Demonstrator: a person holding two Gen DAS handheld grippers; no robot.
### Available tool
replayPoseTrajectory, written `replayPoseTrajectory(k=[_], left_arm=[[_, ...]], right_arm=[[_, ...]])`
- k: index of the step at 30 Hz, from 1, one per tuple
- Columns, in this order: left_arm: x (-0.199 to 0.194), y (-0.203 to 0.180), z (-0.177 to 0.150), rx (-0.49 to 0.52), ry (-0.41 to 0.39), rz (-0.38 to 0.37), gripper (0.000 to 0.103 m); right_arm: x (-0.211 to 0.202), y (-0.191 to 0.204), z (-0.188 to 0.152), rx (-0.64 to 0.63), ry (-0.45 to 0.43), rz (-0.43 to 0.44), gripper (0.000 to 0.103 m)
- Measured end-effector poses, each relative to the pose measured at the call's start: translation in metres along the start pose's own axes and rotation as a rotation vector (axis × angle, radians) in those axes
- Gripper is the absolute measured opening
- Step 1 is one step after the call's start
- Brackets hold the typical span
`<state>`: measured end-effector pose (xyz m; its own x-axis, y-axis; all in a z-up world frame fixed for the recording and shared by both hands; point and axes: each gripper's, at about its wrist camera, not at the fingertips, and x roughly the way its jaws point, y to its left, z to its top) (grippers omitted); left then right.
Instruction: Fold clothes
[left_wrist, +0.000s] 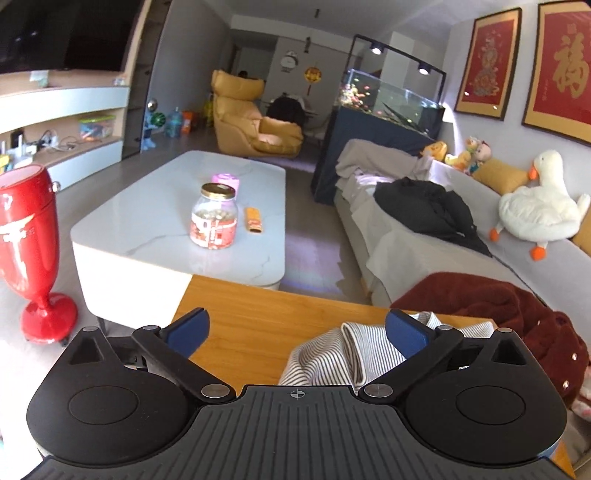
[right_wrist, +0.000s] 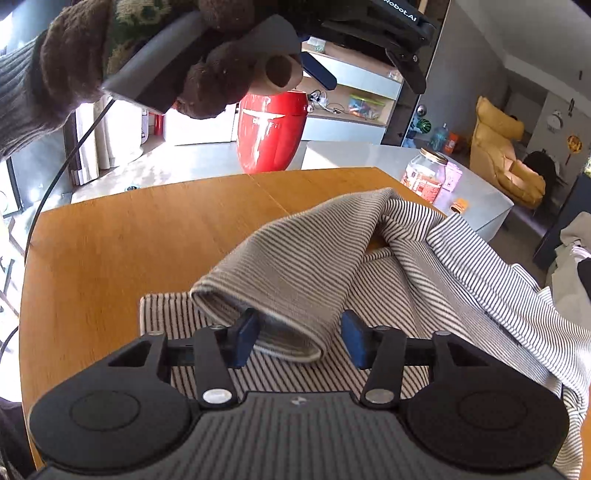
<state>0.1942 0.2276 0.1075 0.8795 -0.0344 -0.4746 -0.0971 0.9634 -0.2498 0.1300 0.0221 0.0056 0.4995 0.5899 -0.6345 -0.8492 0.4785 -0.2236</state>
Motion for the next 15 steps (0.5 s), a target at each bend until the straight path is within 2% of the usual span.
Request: replayPoseTrajectory(k=[1,5,9,12,15], left_arm=[[-0.003,0.004,0.001,-0.016,-0.009,0.006,0.103],[-0.009,0.020,0.004,-0.091,-0.031,0.026,0.103],[-0.012,0.032,0.008,-0.151,-0.033,0.024,0.103],[-0.008,0.026,0.006,-0.133,-0.020,-0.005,0.103],[0.005,0.010,0.000,-0.084,0.011,-0.051,0.103]], right_arm=[[0.002,-0.002,0.009,-0.014,-0.014,-0.013,0.004],[-0.012,-0.050,0.068,-0.055,-0.165,-0.174,0.004],[-0.047,-0.128,0.122,-0.070,-0.300,-0.420,0.004],[-0.067,-0.181,0.132,-0.067,-0.300,-0.539,0.004],[-0.074,-0.214,0.114,-0.062,-0.236,-0.582,0.004]])
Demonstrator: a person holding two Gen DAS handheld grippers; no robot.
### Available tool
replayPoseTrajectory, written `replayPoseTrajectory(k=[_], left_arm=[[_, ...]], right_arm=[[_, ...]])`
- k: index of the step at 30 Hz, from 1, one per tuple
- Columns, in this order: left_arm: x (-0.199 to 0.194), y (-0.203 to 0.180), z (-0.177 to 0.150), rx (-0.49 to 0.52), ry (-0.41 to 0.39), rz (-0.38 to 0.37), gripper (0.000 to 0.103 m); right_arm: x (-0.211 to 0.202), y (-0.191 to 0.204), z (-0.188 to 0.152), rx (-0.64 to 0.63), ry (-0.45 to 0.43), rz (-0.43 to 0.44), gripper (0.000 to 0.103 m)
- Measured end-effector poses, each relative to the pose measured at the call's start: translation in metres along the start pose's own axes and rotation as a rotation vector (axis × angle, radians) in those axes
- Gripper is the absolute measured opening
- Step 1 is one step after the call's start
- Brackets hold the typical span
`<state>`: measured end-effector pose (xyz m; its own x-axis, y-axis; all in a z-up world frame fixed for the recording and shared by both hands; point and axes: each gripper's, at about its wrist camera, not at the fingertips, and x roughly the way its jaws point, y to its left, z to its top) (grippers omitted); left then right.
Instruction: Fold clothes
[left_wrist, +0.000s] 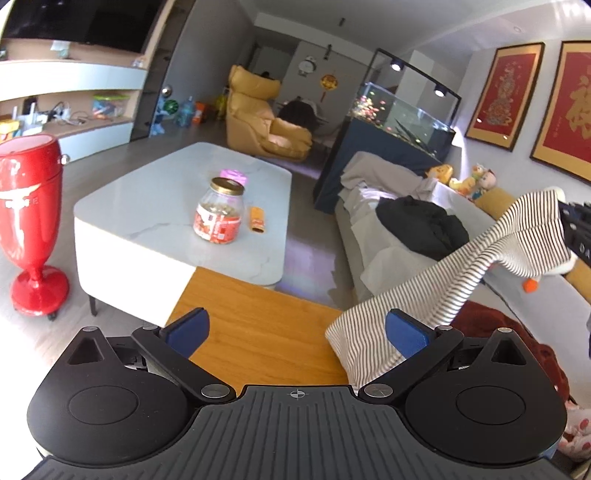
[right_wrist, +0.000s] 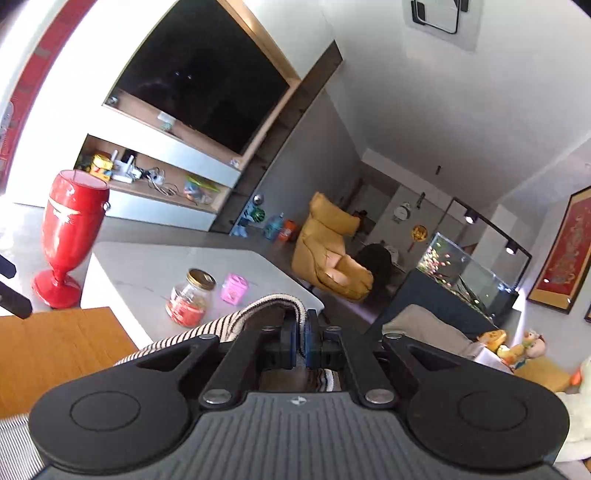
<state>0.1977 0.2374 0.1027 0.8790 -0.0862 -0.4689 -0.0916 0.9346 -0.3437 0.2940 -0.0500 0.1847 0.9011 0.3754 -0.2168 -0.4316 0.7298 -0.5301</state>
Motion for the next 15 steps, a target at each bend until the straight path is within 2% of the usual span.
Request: replayPoseTrajectory(k=[2,4,8,9,10,12,15], left_arm=[[0.014,-0.014,-0.005,0.046,0.033,-0.034,0.103],[0.030,-0.032,-0.015,0.097,0.075,-0.071,0.103],[0.055,-0.063,-0.033,0.193,0.148,-0.157,0.103],[0.060,-0.069,-0.039,0.216,0.165,-0.176,0.103],[0.065,-0.075,-0.045,0.234,0.180,-0.188,0.103],[0.075,-0.084,-0.056,0.266,0.209,-0.200,0.103],[0.089,-0.089,-0.069,0.289,0.254,-0.192,0.103]], right_arm=[[0.000,-0.012,-0.024,-0.029,0.063,0.010,0.004],[-0.001,-0.014,-0.050,-0.069,0.149,0.037,0.014],[-0.012,-0.005,-0.101,-0.164,0.313,0.069,0.024],[-0.013,-0.003,-0.112,-0.179,0.350,0.071,0.030],[-0.014,-0.002,-0.120,-0.189,0.382,0.069,0.037],[-0.014,-0.006,-0.135,-0.208,0.431,0.048,0.045],[-0.013,-0.019,-0.148,-0.155,0.467,0.018,0.046]])
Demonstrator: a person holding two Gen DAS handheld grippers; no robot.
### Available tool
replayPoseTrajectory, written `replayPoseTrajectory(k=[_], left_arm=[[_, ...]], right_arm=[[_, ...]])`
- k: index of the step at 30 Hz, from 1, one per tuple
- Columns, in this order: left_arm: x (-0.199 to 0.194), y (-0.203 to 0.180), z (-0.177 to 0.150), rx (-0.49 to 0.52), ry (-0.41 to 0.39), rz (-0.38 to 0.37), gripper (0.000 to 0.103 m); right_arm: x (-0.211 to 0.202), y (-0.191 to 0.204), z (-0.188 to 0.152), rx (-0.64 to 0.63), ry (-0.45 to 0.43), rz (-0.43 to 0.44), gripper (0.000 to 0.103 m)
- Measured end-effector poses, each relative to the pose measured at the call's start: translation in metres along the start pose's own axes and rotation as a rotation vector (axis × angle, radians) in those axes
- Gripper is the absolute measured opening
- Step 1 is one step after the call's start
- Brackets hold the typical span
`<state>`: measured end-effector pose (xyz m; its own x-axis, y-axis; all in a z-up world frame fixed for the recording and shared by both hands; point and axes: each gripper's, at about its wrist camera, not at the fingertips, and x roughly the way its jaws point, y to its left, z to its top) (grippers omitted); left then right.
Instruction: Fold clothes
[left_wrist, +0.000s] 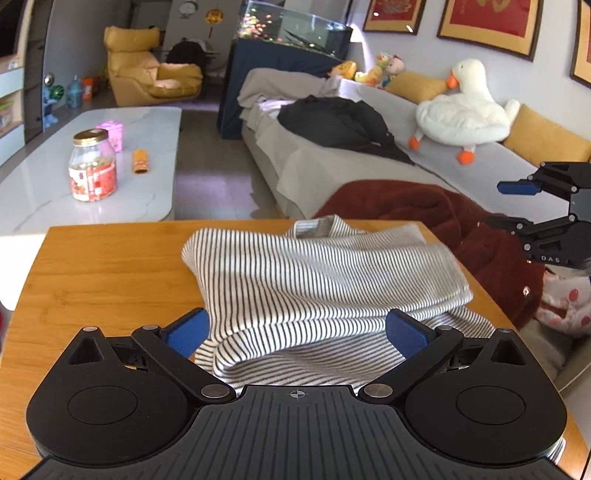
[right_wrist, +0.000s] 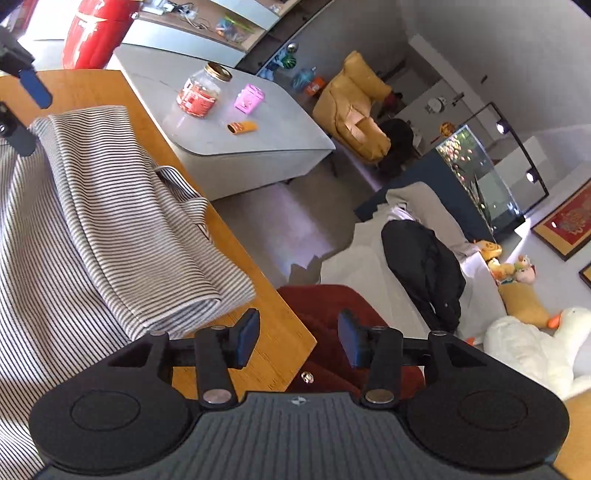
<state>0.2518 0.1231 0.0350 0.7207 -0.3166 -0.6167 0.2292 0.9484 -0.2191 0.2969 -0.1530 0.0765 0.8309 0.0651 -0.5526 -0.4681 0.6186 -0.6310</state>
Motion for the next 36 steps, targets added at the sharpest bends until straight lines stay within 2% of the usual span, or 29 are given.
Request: replayPoseTrajectory(k=[2,4,6,8,9,10,12,15,18,20,23,25,26,29,30,31,32,34,35,36], left_arm=[[0.009,0.000,-0.006,0.005,0.027,0.009,0.103],[0.014,0.002,-0.011,0.012,0.043,0.027,0.103],[0.019,0.004,-0.013,0.011,0.055,0.047,0.103],[0.022,0.009,-0.014,0.001,0.063,0.061,0.103],[0.022,0.012,-0.015,-0.005,0.066,0.069,0.103],[0.020,0.015,-0.016,-0.009,0.069,0.079,0.103],[0.014,0.019,-0.018,-0.009,0.063,0.103,0.103],[0.000,0.025,-0.015,-0.011,0.035,0.126,0.103],[-0.017,0.027,-0.002,-0.036,-0.042,0.111,0.103],[-0.023,0.024,0.007,-0.048,-0.098,0.082,0.103],[-0.028,0.017,0.020,-0.059,-0.172,0.026,0.103],[-0.016,0.009,0.023,-0.050,-0.159,-0.011,0.103],[-0.006,0.005,0.021,-0.039,-0.142,-0.019,0.103],[0.021,-0.004,0.013,0.000,-0.092,-0.031,0.103],[0.030,-0.006,0.008,0.019,-0.080,-0.022,0.103],[0.037,-0.009,0.002,0.045,-0.079,0.001,0.103],[0.042,-0.011,-0.005,0.074,-0.083,0.026,0.103],[0.045,-0.014,-0.014,0.122,-0.099,0.063,0.103],[0.046,-0.016,-0.017,0.138,-0.103,0.077,0.103],[0.046,-0.017,-0.019,0.147,-0.105,0.088,0.103]], right_arm=[[0.002,-0.013,-0.003,0.154,-0.008,0.063,0.047],[0.010,-0.026,-0.008,0.395,0.001,0.196,0.049],[0.031,-0.032,-0.018,0.633,0.060,0.339,0.052],[0.058,-0.024,-0.026,0.787,0.161,0.420,0.053],[0.070,-0.018,-0.029,0.825,0.203,0.436,0.046],[0.074,-0.012,-0.028,0.816,0.203,0.434,0.024],[0.069,-0.005,-0.016,0.751,0.138,0.411,0.014],[0.043,-0.015,0.012,0.673,-0.032,0.366,0.011],[0.030,-0.037,0.029,0.714,-0.122,0.329,0.011],[0.036,-0.041,0.022,0.759,-0.107,0.306,0.011],[0.059,-0.027,-0.006,0.800,-0.002,0.289,0.011],[0.077,-0.008,-0.028,0.799,0.080,0.268,0.013],[0.083,0.000,-0.038,0.792,0.106,0.256,0.015],[0.079,0.009,-0.046,0.769,0.076,0.213,0.023],[0.075,0.006,-0.044,0.777,0.069,0.205,0.032],[0.069,0.004,-0.041,0.784,0.049,0.200,0.050],[0.061,0.002,-0.039,0.790,0.013,0.200,0.060],[0.043,0.002,-0.035,0.796,-0.083,0.207,0.097],[0.035,0.004,-0.034,0.809,-0.134,0.222,0.103],[0.029,0.007,-0.034,0.829,-0.183,0.243,0.103]])
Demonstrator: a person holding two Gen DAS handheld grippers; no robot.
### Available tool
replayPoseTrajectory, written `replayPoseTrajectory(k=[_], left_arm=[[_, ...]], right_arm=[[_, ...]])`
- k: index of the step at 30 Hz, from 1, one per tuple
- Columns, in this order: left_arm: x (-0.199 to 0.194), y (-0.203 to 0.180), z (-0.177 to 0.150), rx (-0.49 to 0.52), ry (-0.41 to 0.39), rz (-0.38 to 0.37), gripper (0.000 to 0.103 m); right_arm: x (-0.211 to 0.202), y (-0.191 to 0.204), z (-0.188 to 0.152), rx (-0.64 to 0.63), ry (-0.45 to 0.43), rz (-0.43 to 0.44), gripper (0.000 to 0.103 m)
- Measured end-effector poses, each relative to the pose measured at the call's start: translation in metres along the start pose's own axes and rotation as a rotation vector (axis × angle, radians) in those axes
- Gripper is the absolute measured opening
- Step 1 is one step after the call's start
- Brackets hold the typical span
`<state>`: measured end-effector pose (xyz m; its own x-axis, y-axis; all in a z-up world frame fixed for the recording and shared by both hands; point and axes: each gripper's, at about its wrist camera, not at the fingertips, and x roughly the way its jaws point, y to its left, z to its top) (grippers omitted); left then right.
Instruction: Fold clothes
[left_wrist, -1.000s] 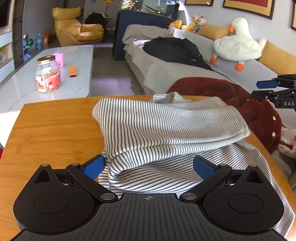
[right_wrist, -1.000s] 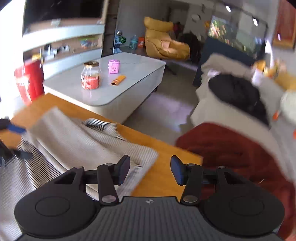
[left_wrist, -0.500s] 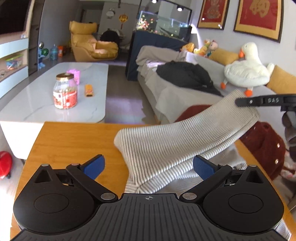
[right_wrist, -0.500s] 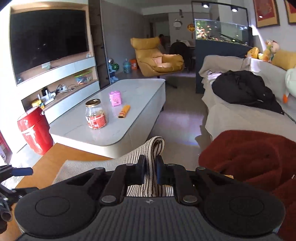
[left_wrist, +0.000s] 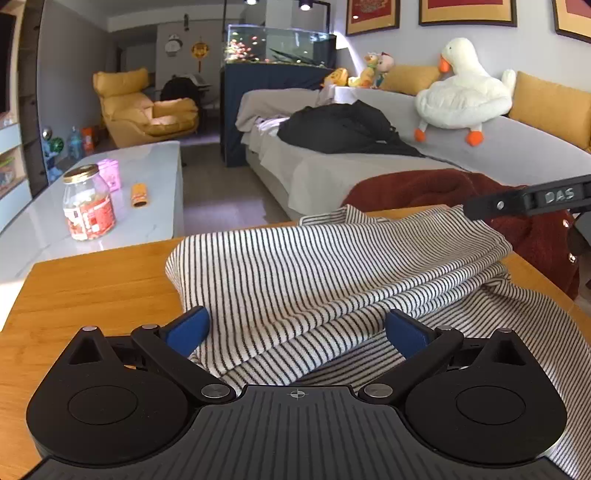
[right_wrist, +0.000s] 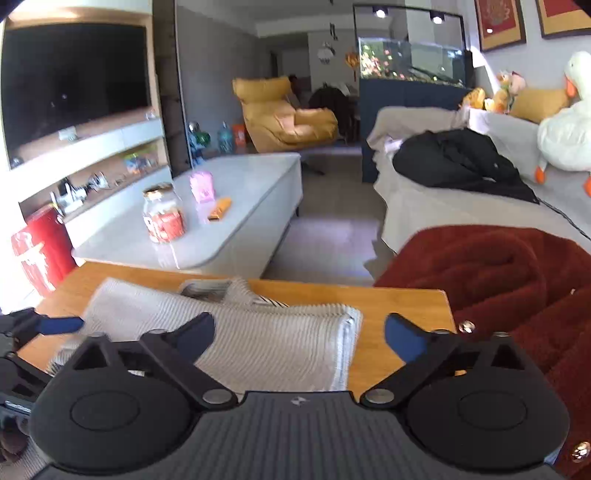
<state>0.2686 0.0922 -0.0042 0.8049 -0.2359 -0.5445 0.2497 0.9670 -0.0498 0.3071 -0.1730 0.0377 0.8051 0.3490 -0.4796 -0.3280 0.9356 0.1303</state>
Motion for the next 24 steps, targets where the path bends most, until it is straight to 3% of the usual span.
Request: replayPoseTrajectory(k=[3,6,11,16,21,24], left_arm=[[-0.001,0.003,-0.002,-0.016,0.013,0.011,0.103],[-0.002,0.010,-0.003,-0.041,0.037,0.013,0.103],[-0.005,0.030,-0.010,-0.136,0.125,0.013,0.103],[-0.038,0.038,-0.005,-0.182,0.027,-0.001,0.103],[-0.052,0.023,0.022,-0.140,-0.104,-0.130,0.103],[-0.023,0.018,0.019,-0.148,-0.051,-0.152,0.103]], right_arm=[[-0.002,0.009,-0.011,0.094,-0.047,0.112,0.103],[0.016,0.010,-0.029,0.179,0.002,0.201,0.103],[0.032,0.010,-0.047,0.224,0.056,0.187,0.103],[0.031,0.028,-0.049,0.138,0.077,0.139,0.103],[0.039,0.037,-0.040,0.060,0.164,0.129,0.103],[0.036,0.029,-0.029,0.093,0.198,0.170,0.103]])
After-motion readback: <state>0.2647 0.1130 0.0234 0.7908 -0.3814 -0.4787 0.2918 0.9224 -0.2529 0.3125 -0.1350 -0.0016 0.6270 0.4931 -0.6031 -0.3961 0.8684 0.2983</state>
